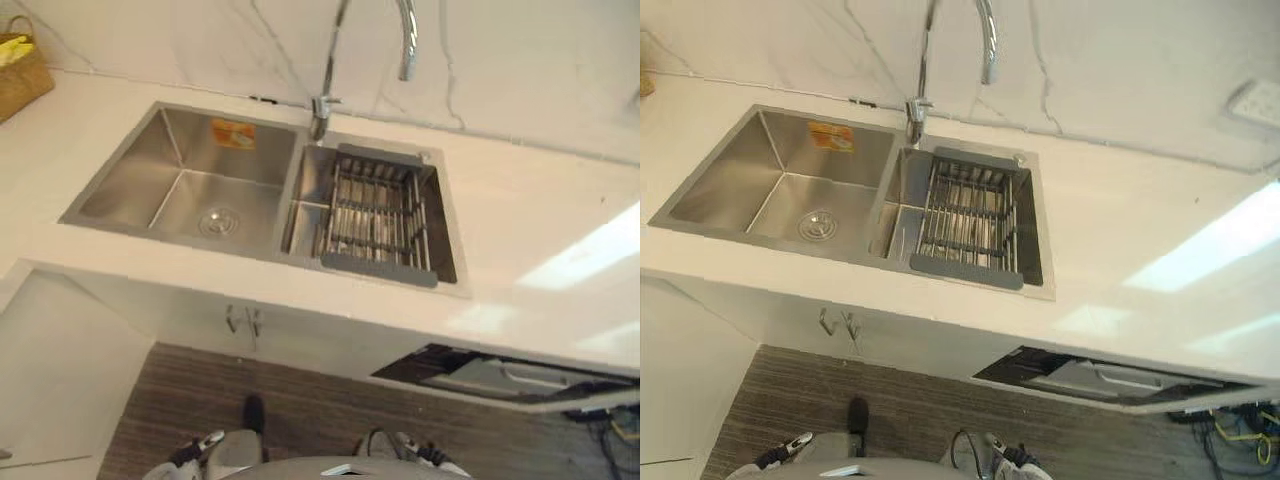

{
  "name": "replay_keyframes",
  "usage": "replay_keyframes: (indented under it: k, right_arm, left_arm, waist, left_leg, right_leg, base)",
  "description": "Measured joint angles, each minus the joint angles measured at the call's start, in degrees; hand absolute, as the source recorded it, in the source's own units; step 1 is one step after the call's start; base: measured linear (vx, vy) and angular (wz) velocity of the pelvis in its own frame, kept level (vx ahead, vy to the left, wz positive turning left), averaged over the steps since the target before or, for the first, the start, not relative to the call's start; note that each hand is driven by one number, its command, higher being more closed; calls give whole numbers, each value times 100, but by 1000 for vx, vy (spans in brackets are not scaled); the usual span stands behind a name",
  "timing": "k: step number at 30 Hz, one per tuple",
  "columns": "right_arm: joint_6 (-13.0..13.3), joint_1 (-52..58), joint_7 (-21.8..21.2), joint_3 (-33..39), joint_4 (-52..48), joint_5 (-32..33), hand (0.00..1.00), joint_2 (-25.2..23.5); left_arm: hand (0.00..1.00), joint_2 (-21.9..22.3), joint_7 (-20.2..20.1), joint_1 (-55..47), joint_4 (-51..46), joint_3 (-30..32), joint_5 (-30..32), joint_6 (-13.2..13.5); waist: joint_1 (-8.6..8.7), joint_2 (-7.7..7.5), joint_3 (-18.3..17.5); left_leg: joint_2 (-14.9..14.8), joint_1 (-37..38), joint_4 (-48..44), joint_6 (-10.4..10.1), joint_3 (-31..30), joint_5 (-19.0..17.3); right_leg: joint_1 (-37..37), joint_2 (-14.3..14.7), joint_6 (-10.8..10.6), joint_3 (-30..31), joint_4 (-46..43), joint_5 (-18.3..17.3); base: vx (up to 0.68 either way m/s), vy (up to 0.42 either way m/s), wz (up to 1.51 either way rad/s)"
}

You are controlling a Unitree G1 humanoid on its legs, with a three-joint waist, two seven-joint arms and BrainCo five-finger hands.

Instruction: Walk over to the sink, pick up the cup, carry it to the dishwasher, place the cup inside the dishwasher, then close the dishwasher door

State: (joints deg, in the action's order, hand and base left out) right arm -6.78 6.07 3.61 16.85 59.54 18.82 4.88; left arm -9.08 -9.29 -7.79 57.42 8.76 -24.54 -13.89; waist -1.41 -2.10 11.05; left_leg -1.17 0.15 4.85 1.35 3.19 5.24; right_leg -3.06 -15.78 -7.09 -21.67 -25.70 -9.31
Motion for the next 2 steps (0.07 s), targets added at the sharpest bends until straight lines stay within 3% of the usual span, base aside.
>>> replay_keyframes:
  k: [2]
  right_arm:
    - [-31, 36, -70, 34, 33, -138, 0, -92]
  left_arm:
    - [0, -80, -116, 25, 1, 9, 25, -72]
  waist:
    - [7, -184, -84]
  left_leg:
    - [219, 40, 0, -36, 26, 5]
  right_leg:
    - [3, 44, 58, -12, 556, 297]
  base:
    - [77, -133, 30]
